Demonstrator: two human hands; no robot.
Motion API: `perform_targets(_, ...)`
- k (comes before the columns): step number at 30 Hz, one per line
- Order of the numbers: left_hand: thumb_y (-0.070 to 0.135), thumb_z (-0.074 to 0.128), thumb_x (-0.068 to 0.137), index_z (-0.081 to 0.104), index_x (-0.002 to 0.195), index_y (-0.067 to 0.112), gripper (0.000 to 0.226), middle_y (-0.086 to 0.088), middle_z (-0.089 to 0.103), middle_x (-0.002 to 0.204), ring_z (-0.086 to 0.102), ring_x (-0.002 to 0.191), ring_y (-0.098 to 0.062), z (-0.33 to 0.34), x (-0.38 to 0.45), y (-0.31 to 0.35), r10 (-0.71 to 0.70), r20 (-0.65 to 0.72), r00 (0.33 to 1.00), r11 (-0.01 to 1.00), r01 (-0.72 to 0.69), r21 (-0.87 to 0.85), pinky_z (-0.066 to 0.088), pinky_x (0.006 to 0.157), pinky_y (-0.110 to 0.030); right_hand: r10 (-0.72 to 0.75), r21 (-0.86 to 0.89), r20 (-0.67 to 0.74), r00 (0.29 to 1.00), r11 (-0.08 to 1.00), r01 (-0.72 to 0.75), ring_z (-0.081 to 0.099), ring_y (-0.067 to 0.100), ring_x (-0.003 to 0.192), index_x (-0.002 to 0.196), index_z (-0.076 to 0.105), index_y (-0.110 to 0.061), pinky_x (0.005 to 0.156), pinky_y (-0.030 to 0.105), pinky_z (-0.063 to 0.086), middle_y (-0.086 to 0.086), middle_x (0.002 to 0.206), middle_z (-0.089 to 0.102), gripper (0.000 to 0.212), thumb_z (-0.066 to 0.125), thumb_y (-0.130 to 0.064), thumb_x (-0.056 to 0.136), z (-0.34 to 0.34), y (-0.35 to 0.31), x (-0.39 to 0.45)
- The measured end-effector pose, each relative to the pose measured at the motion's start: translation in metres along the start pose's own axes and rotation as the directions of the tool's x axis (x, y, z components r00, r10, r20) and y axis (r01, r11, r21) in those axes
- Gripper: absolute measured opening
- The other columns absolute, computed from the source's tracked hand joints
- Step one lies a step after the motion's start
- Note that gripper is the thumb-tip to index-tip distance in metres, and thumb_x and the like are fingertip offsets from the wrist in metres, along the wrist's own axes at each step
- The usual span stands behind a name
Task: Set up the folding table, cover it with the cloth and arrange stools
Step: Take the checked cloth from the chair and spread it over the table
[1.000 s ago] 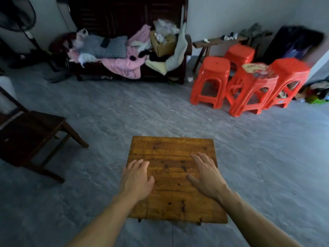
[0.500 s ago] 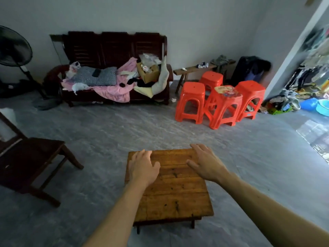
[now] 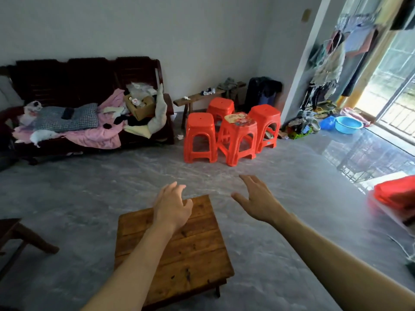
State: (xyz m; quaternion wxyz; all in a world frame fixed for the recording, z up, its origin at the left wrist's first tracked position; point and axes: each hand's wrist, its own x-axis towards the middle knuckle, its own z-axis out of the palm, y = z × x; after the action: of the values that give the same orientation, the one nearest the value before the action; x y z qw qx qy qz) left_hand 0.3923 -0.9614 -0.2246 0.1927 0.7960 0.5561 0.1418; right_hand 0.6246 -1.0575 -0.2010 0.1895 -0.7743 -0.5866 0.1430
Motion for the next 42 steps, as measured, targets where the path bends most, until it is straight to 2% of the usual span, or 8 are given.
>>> perform_targets(7,0.04,0.053,0.094,0.041,0.146,0.02,0.057,-0.002,0.031,0.157,0.019,0.146,-0.02,0.067,0.026,0.128,0.065,0.111,0.992,0.995,-0.073,0.071,0.018,0.118,-0.034,0.035,0.062,-0.072,0.997,0.998,-0.031,0.033,0.027,0.139,0.15,0.032,-0.015,0.115,0.041,0.03,0.009,0.152,0.037,0.069,0.053,-0.05,0.094,-0.058,0.13,-0.004)
perform_targets(14,0.038,0.062,0.088,0.049,0.14,0.016,0.057,-0.008,0.044,0.148,0.035,0.139,-0.024,0.14,0.051,0.291,0.217,0.21,0.953,0.971,-0.232,0.051,0.024,0.115,-0.032,0.196,0.131,-0.152,0.969,0.975,-0.177,0.031,0.026,0.141,0.151,0.032,-0.016,0.115,0.04,0.029,0.008,0.154,0.034,0.068,0.054,-0.048,0.095,-0.144,0.281,-0.017)
perform_targets(22,0.041,0.06,0.08,0.056,0.132,0.014,0.059,-0.007,0.056,0.135,0.05,0.126,-0.026,0.227,0.067,0.486,0.531,0.362,0.766,0.831,-0.555,-0.044,0.036,0.109,-0.035,0.489,0.107,-0.328,0.808,0.869,-0.483,0.035,0.028,0.139,0.151,0.032,-0.019,0.112,0.045,0.034,0.006,0.153,0.037,0.069,0.054,-0.051,0.093,-0.223,0.429,-0.11)
perform_targets(26,0.037,0.064,0.084,0.054,0.136,0.017,0.057,-0.007,0.053,0.141,0.047,0.13,-0.026,0.291,0.048,0.577,0.647,0.479,0.593,0.718,-0.686,-0.122,0.037,0.109,-0.035,0.677,0.166,-0.348,0.648,0.725,-0.668,0.034,0.025,0.14,0.149,0.034,-0.019,0.113,0.044,0.034,0.006,0.152,0.039,0.071,0.056,-0.052,0.091,-0.235,0.489,-0.182)
perform_targets(29,0.04,0.062,0.087,0.049,0.141,0.019,0.059,-0.005,0.049,0.144,0.043,0.133,-0.024,0.337,0.024,0.637,0.718,0.547,0.431,0.602,-0.778,-0.178,0.038,0.109,-0.037,0.802,0.243,-0.37,0.469,0.571,-0.785,0.037,0.023,0.139,0.148,0.037,-0.014,0.115,0.034,0.03,0.008,0.15,0.042,0.071,0.061,-0.047,0.09,-0.242,0.519,-0.236)
perform_targets(32,0.04,0.06,0.089,0.047,0.141,0.022,0.058,-0.004,0.048,0.144,0.043,0.131,-0.026,0.376,0.001,0.685,0.777,0.573,0.262,0.476,-0.84,-0.262,0.04,0.106,-0.038,0.887,0.305,-0.366,0.282,0.4,-0.864,0.03,0.023,0.144,0.151,0.034,-0.016,0.118,0.035,0.025,0.01,0.155,0.035,0.072,0.059,-0.047,0.092,-0.25,0.529,-0.282)
perform_targets(38,0.033,0.062,0.088,0.051,0.135,0.016,0.051,-0.011,0.053,0.136,0.044,0.125,-0.03,0.435,-0.051,0.762,0.828,0.558,-0.046,0.273,-0.837,-0.474,0.038,0.104,-0.038,0.918,0.441,-0.39,-0.075,0.114,-0.89,0.029,0.024,0.144,0.15,0.036,-0.013,0.118,0.031,0.02,0.014,0.154,0.035,0.073,0.055,-0.047,0.087,-0.255,0.504,-0.352)
perform_targets(42,0.038,0.059,0.088,0.047,0.139,0.019,0.055,-0.007,0.051,0.138,0.044,0.126,-0.03,0.444,-0.121,0.78,0.784,0.553,-0.283,0.088,-0.831,-0.549,0.042,0.102,-0.042,0.891,0.519,-0.342,-0.298,-0.085,-0.85,0.022,0.019,0.147,0.153,0.029,-0.018,0.119,0.036,0.022,0.008,0.159,0.025,0.069,0.057,-0.041,0.094,-0.239,0.466,-0.402)
